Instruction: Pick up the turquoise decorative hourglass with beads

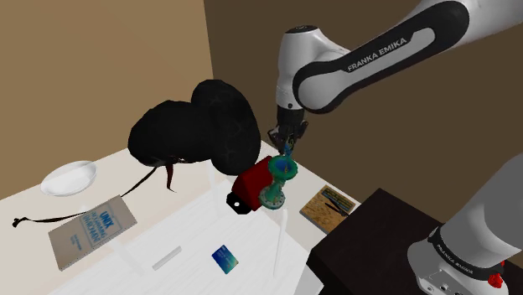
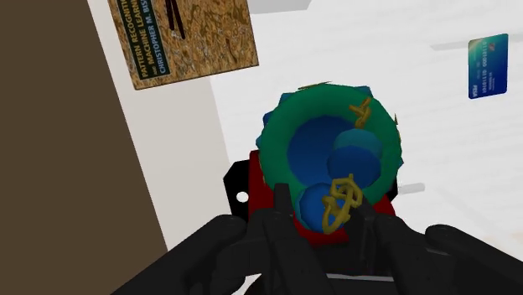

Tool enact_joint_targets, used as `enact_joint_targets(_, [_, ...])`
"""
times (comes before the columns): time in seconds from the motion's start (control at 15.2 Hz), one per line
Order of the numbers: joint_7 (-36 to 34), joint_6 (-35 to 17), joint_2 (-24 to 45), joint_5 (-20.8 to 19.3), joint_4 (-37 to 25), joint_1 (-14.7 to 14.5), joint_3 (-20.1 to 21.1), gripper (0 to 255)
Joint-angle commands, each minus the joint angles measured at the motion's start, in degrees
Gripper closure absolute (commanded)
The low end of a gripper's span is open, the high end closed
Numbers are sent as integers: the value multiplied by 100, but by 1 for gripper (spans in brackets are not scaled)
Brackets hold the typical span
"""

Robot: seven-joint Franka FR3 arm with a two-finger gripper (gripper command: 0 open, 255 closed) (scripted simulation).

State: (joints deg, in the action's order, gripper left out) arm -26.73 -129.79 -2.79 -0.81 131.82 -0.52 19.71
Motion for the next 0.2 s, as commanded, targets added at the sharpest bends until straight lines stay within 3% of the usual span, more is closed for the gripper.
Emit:
enact_joint_targets(0.0, [19, 162, -78, 36, -91, -5, 1, 255])
enact_joint_targets(0.13, [21, 174, -85, 39, -96, -5, 0, 255])
